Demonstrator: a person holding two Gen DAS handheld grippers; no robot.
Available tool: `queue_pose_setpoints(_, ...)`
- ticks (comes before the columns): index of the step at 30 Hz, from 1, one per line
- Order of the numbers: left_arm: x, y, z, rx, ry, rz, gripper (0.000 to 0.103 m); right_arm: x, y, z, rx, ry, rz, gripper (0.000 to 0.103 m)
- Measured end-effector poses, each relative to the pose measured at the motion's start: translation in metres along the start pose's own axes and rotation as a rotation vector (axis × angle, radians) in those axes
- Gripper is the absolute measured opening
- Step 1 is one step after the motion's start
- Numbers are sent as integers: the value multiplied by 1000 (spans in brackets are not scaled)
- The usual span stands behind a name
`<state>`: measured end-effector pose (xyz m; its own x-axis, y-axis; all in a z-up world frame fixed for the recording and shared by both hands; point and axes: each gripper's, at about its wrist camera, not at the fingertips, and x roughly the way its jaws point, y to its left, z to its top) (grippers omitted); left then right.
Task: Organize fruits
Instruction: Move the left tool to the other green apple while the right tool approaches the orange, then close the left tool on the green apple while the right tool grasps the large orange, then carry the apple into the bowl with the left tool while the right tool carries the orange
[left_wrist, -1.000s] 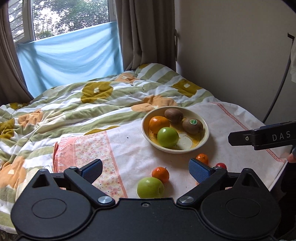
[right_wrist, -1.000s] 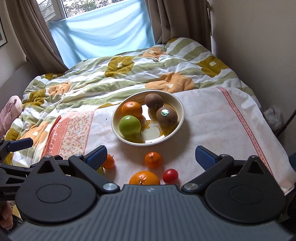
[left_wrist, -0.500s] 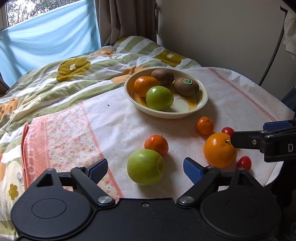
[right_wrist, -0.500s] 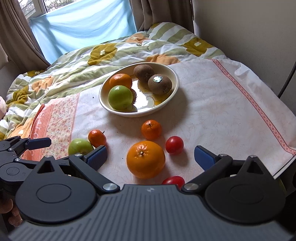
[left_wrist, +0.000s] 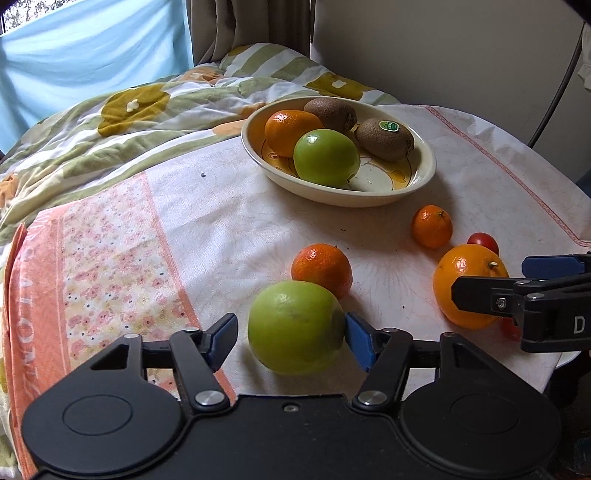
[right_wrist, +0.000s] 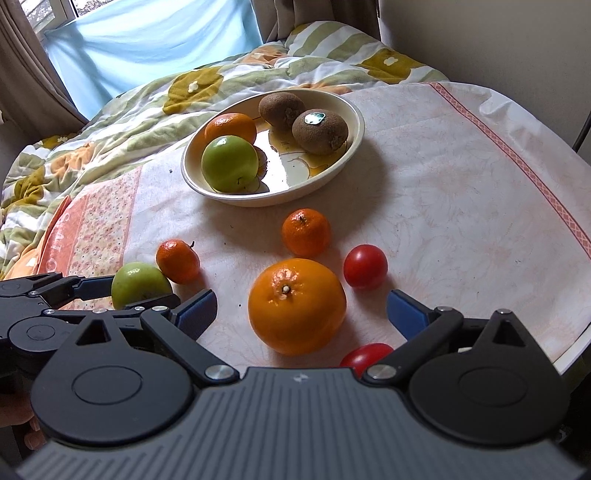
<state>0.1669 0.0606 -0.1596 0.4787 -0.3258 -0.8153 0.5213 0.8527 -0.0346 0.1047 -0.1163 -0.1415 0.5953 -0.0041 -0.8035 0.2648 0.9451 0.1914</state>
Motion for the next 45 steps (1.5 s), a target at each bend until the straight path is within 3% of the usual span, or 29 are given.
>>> queue_pose_setpoints(14, -11, -1, -12, -59, -6, -3, 59, 12, -3, 0, -27, 34, 8, 103)
queue_pose_setpoints(29, -30, -1, -25, -98, -27, 32, 58, 29, 3, 0, -75, 66, 19, 79)
queue_pose_setpoints(45, -42, 0, -29, -132, -35, 41, 57, 19, 5, -1, -92, 52, 51, 78)
